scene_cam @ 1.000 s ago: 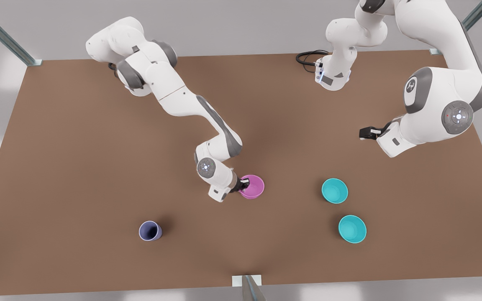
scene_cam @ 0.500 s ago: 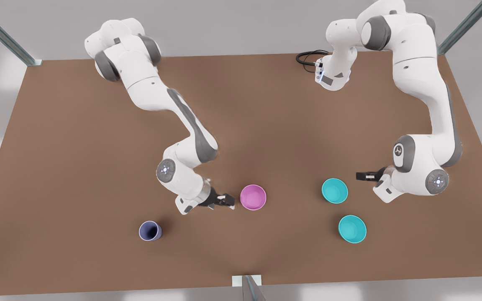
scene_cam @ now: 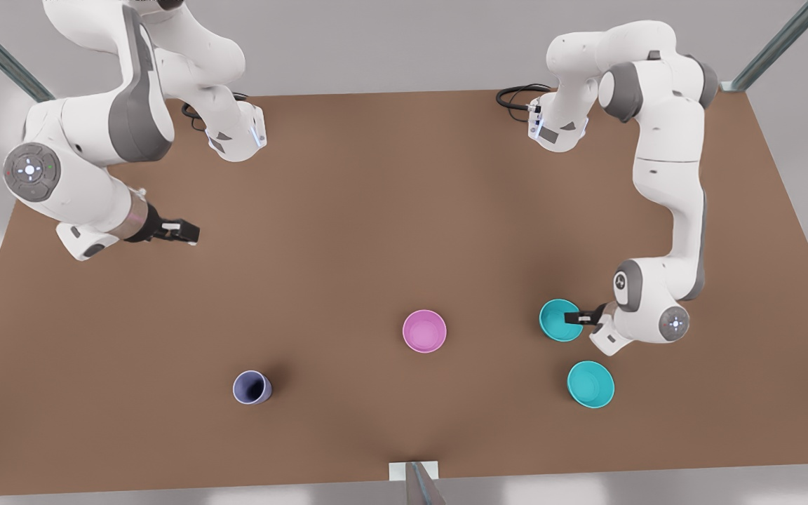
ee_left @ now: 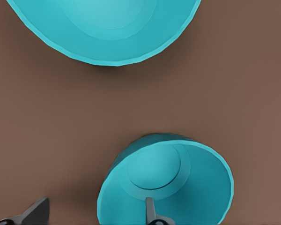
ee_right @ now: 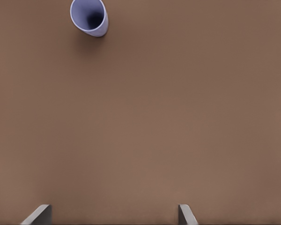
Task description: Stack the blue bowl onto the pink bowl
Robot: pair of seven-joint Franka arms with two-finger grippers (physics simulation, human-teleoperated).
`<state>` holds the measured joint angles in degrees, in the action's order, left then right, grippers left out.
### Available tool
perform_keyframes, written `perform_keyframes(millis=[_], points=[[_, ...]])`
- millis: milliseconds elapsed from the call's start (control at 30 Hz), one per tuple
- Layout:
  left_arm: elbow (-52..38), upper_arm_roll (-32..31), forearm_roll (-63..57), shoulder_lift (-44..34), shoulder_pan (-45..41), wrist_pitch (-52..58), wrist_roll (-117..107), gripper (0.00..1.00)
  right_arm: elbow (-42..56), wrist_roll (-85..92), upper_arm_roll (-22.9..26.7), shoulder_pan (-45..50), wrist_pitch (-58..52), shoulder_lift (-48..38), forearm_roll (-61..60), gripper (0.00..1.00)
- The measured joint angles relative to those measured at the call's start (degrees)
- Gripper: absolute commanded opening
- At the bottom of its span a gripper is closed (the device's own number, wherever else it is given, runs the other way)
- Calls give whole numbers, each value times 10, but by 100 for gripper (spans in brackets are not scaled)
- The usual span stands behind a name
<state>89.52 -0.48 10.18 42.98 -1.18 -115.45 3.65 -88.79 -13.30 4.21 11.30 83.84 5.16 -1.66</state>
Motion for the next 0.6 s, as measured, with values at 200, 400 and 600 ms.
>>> perform_keyframes(millis=[200, 400, 600], points=[[0, -8, 5, 8, -4, -9, 2, 21, 47, 24, 1, 9, -17, 45, 16, 100], [-2, -12, 19, -13, -7, -9, -7, 21, 70, 42, 2, 6, -34, 57, 26, 100], [-66, -69, 31, -29, -130, 20, -92, 21, 74, 54, 2, 5, -42, 57, 29, 100]])
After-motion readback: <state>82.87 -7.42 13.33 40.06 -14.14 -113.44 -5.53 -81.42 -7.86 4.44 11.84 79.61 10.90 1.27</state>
